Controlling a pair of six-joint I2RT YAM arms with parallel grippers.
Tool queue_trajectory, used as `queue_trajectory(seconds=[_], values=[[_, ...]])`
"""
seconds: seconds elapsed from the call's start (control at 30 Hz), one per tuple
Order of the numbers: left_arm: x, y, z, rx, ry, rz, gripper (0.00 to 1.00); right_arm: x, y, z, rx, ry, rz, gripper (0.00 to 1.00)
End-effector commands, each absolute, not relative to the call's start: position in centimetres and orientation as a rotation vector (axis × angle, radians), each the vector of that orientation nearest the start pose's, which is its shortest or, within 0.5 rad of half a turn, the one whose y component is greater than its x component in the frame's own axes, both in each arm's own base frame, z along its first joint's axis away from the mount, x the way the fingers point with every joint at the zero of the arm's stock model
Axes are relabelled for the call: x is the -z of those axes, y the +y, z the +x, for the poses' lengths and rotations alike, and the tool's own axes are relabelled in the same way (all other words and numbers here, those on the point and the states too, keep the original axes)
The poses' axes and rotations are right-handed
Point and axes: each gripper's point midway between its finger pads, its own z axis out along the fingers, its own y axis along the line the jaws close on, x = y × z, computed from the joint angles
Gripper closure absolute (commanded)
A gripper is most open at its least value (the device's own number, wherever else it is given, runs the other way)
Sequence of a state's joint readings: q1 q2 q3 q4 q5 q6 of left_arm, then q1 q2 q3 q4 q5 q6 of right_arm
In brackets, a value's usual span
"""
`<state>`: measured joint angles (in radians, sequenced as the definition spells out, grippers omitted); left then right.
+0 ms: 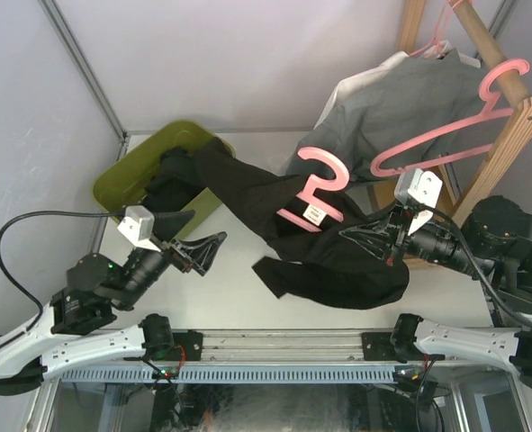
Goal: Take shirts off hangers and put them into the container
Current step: Pick up the hanger from the clothesline.
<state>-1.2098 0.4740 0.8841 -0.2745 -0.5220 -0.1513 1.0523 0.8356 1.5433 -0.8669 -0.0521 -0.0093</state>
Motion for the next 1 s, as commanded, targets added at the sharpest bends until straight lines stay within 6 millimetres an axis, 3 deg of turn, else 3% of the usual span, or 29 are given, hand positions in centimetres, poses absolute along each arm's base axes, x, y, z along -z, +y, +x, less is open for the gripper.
queue_trajectory(seconds=[0.0,0.1,0.17,0.33,0.6,0.83,0.97], values=[[-42.4,-17.2,13.2,0.909,1.336,0.345,0.04,-39.9,21.5,14.3,-0.611,1.599,-1.032,1.00],[-43.3,-17.7,11.9,0.974,1.300,0.405,0.09,-34.8,22.8,15.4,-0.683,1.802,-1.070,1.00],[-43.6,-18.3,11.0,1.014,1.288,0.458,0.12,-33.3,24.0,14.7,-0.816,1.847,-1.096,1.00],[-43.0,-21.2,10.2,1.073,1.318,0.562,0.27,-33.9,26.0,13.7,-1.005,1.726,-1.076,1.00],[-38.4,-26.6,13.6,1.113,1.576,0.385,0.44,-32.3,26.7,13.8,-1.077,1.799,-1.026,1.00],[-38.3,-28.2,14.4,1.304,1.591,0.240,0.49,-31.8,26.5,14.6,-1.066,1.822,-0.933,1.00],[-37.2,-28.5,15.5,1.307,1.669,0.158,0.51,-31.7,26.5,14.9,-1.055,1.830,-0.912,1.00]])
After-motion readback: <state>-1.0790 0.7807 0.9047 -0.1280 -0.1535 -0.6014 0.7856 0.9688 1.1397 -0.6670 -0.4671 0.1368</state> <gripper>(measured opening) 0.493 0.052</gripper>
